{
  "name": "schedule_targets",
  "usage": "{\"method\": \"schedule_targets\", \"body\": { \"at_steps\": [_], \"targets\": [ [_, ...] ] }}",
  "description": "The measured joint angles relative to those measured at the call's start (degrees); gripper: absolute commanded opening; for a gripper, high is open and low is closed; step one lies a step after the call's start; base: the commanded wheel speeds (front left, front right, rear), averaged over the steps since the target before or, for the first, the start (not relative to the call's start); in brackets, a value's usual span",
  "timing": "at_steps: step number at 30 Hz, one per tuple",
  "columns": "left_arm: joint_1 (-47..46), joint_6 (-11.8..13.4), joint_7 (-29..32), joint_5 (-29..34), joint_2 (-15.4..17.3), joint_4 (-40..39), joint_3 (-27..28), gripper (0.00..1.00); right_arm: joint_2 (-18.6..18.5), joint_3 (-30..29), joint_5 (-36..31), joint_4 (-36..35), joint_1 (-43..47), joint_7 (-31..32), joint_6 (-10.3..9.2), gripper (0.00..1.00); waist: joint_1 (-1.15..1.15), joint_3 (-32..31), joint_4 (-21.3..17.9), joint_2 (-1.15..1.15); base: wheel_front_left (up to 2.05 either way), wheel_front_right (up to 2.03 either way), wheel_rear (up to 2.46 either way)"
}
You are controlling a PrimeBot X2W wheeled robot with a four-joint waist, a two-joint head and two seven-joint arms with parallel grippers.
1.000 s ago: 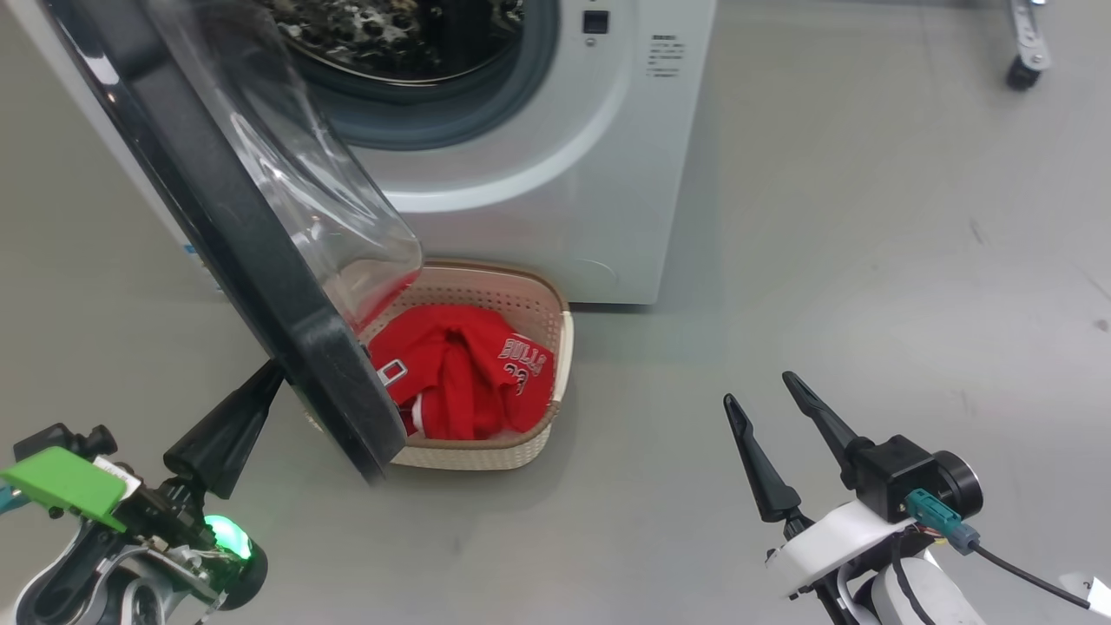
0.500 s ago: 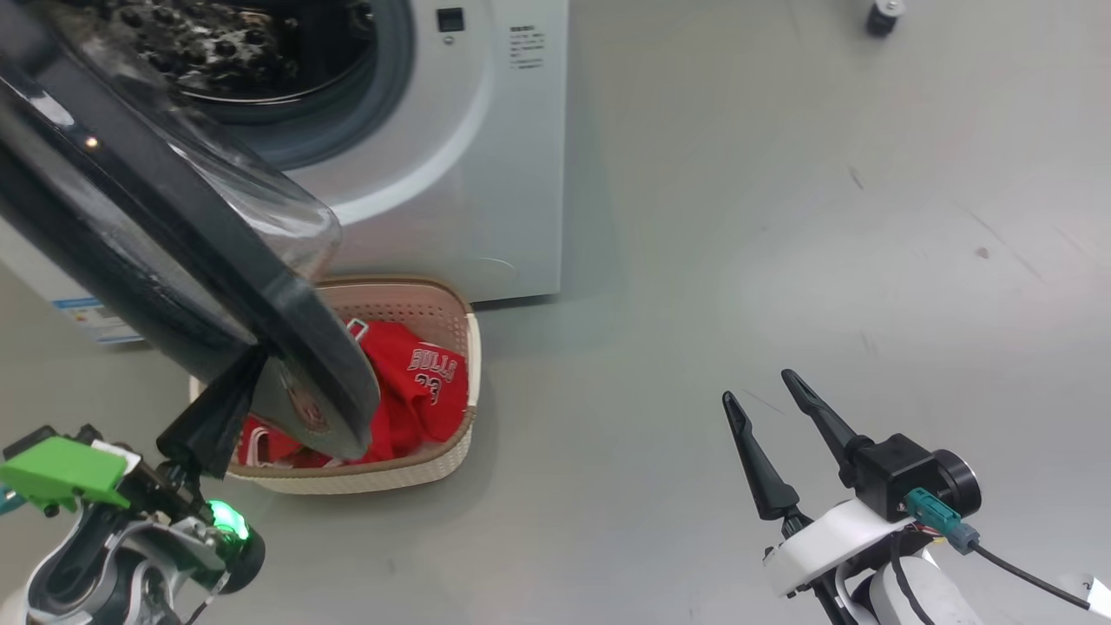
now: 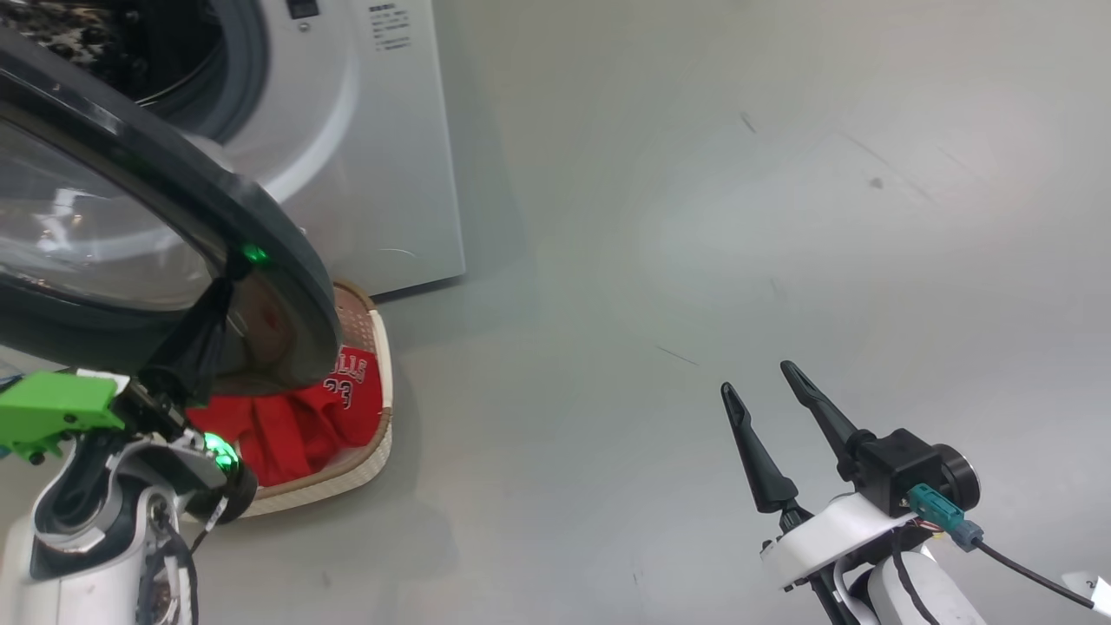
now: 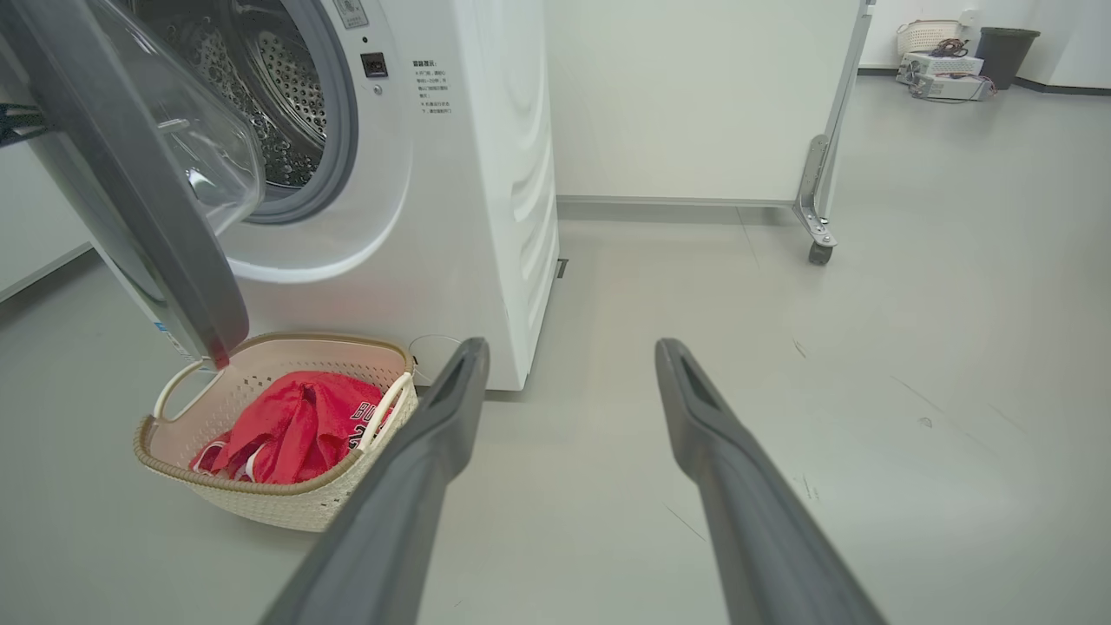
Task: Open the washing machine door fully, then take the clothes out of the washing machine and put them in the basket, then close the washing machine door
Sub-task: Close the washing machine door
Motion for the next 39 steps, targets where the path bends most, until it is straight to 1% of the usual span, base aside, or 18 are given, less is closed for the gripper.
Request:
{"method": "schedule_targets", "body": {
  "at_steps": [6,12,18,20,23,26,28,36,39],
  "targets": [
    [-4.05,0.0,-4.04,2.04,-0.15,2.8,0.65,0.0,0.15,-0.44,0.77,-0.13,-0.02,-0.16,-0.12,1.0,0.0,1.02,-2.99,0.0,0.0,0.0,0.0],
    [-7.3,0.22,-6.42,2.19,-0.2,5.44,0.67,0.0,0.26,-1.22,0.83,-0.4,-0.01,-0.16,-0.19,1.0,0.0,1.68,-4.73,0.0,0.0,0.0,0.0],
    [-10.16,0.23,-7.68,2.2,-0.48,8.0,-0.38,0.0,0.3,-1.67,0.94,-0.65,0.0,-0.16,-0.23,1.0,0.0,2.15,-5.19,0.0,0.0,0.0,0.0],
    [-10.66,0.22,-8.08,2.19,-0.47,9.13,-1.03,0.0,0.41,-2.32,1.08,-0.87,0.02,-0.16,-0.66,1.0,0.0,2.14,-5.0,0.0,0.0,0.0,0.0],
    [-10.94,0.13,-8.04,2.18,-0.65,10.39,-2.11,0.0,0.38,-2.8,1.19,-1.22,0.03,-0.16,-0.76,1.0,0.0,2.02,-4.33,0.0,0.0,0.0,0.0],
    [-10.9,-0.62,-7.48,2.19,-0.69,11.38,-2.78,0.0,0.46,-3.21,1.19,-1.67,0.03,-0.16,-0.78,1.0,0.0,1.76,-3.53,0.0,0.0,0.0,0.0],
    [-10.68,-0.91,-7.2,2.21,-0.75,11.99,-3.26,0.0,0.53,-3.94,1.19,-2.08,0.03,-0.16,-1.18,1.0,0.0,1.53,-2.87,0.0,0.0,0.0,0.0],
    [-5.95,-4.99,-5.0,3.9,-0.75,13.12,-6.95,0.0,0.32,-5.6,1.1,-3.19,0.11,-0.16,-1.16,1.0,0.0,-0.04,0.59,0.0,0.0,0.0,0.0],
    [-4.47,-7.08,-4.92,7.7,-0.44,12.84,-9.45,0.0,-0.14,-6.09,1.01,-3.44,0.34,-0.16,-1.16,1.0,0.0,-0.84,2.13,0.0,0.0,0.0,0.0]
  ]
}}
